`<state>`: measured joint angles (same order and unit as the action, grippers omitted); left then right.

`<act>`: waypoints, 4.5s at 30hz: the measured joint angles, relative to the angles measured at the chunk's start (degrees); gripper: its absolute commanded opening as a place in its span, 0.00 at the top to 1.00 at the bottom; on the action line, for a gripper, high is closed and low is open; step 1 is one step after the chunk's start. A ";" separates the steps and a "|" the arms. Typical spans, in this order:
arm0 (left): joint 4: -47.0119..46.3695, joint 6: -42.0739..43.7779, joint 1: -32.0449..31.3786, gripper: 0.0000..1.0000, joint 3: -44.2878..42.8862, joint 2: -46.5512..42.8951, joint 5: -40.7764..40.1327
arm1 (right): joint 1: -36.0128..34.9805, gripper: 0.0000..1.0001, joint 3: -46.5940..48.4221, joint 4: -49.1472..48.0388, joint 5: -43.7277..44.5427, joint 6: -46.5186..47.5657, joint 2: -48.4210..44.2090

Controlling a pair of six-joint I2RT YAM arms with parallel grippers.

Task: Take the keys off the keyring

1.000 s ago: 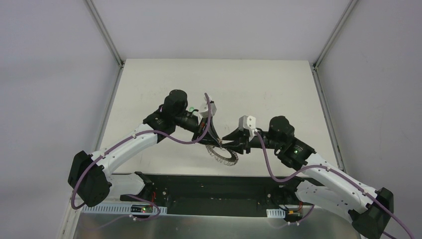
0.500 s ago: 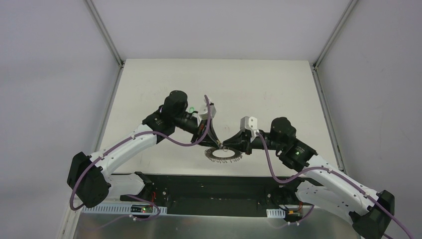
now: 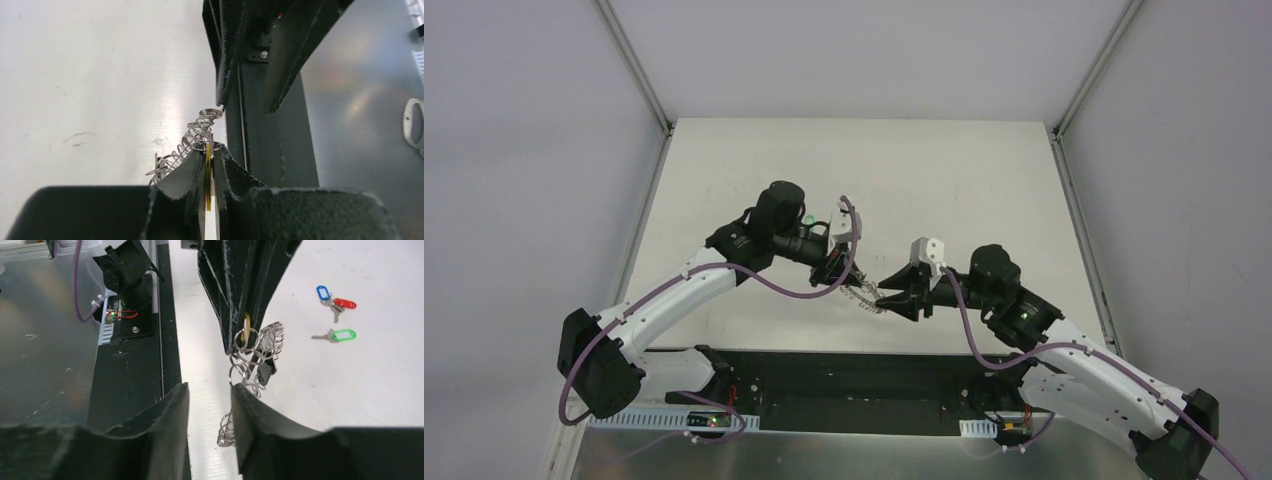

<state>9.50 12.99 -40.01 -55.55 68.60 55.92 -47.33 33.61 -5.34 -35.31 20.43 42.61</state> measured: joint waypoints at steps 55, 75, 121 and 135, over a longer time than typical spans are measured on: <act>61.83 14.69 -24.94 1.00 -43.76 24.09 -66.90 | -10.32 0.37 -27.58 -52.37 33.99 -18.01 3.56; 64.11 23.65 -25.66 1.00 -40.41 27.65 -96.91 | -10.29 0.32 -30.62 -35.71 44.65 -17.27 -16.76; 69.22 19.50 -28.22 1.00 -61.53 28.70 -78.36 | -9.53 0.27 -19.15 -75.95 29.40 -12.41 20.59; 70.44 17.75 -28.20 1.00 -63.71 28.70 -74.16 | -9.49 0.82 -14.69 -62.88 30.58 -10.60 16.52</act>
<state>79.94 30.74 -68.20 -119.26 97.30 -18.24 -56.82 18.92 -68.23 -4.73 9.82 59.13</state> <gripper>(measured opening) 0.092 0.365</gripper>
